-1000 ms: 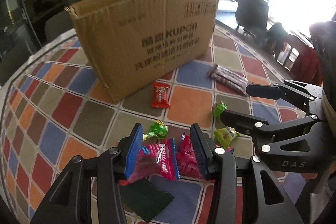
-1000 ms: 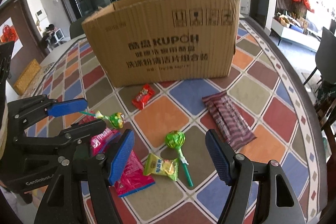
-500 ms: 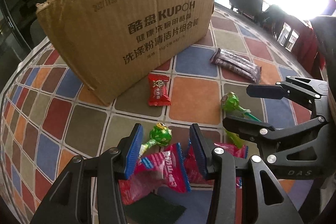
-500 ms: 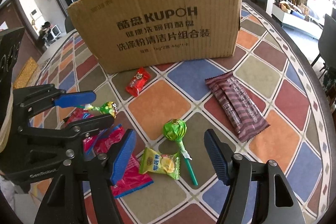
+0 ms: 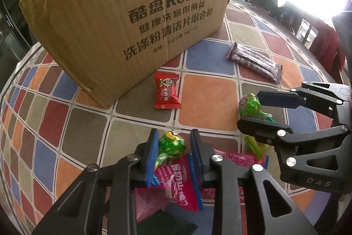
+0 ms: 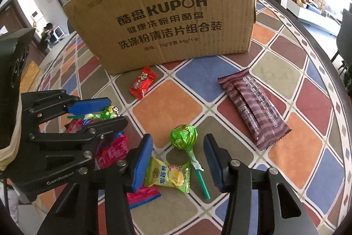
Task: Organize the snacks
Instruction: 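Grasp a green lollipop with the right tool while the left tool grasps another green lollipop, then carry both green lollipops over the box and open both tools to drop them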
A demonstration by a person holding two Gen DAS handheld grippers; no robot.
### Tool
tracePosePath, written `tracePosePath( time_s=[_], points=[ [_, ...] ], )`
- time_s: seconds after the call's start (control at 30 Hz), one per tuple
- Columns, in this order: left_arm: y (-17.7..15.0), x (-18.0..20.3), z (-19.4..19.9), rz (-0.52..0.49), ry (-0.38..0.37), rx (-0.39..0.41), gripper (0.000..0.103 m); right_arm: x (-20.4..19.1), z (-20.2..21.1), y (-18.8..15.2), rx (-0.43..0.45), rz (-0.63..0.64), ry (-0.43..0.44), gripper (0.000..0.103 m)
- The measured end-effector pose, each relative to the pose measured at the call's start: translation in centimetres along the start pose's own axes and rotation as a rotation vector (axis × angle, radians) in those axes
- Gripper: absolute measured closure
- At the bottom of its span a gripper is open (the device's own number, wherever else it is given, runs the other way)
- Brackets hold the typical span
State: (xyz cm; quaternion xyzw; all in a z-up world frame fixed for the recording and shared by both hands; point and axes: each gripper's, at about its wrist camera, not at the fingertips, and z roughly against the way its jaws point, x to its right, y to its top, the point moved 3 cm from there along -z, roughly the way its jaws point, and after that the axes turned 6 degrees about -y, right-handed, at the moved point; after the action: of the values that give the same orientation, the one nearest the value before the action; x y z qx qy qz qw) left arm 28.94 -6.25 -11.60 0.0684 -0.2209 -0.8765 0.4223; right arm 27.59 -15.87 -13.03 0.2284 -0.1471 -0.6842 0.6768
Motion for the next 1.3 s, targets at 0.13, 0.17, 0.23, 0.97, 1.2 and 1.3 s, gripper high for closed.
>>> tracePosePath(
  time_s=[0.13, 0.17, 0.23, 0.97, 1.2, 1.3],
  points=[
    [0.1, 0.0, 0.0, -0.001, -0.003, -0.001, 0.078, -0.2, -0.3, 0.1, -0.003, 0.005, 0.001, 0.061],
    [0.1, 0.0, 0.0, -0.002, -0.001, -0.001, 0.078, -0.3, -0.4, 0.1, -0.004, 0.008, -0.001, 0.063],
    [0.1, 0.1, 0.0, -0.003, 0.001, -0.001, 0.078, -0.3, -0.4, 0.1, -0.002, 0.014, -0.001, 0.070],
    [0.7, 0.1, 4.7, 0.139, -0.010, 0.152, 0.078, -0.4, 2.8, 1.5, 0.087, 0.026, 0.018, 0.076],
    [1.2, 0.3, 7.9, 0.190, 0.008, 0.228, 0.078, -0.7, 5.4, 2.7, 0.138, 0.036, 0.028, 0.076],
    [1.7, 0.4, 9.5, 0.211, 0.016, 0.261, 0.078, -0.9, 6.8, 3.5, 0.169, 0.039, 0.031, 0.076]
  ],
)
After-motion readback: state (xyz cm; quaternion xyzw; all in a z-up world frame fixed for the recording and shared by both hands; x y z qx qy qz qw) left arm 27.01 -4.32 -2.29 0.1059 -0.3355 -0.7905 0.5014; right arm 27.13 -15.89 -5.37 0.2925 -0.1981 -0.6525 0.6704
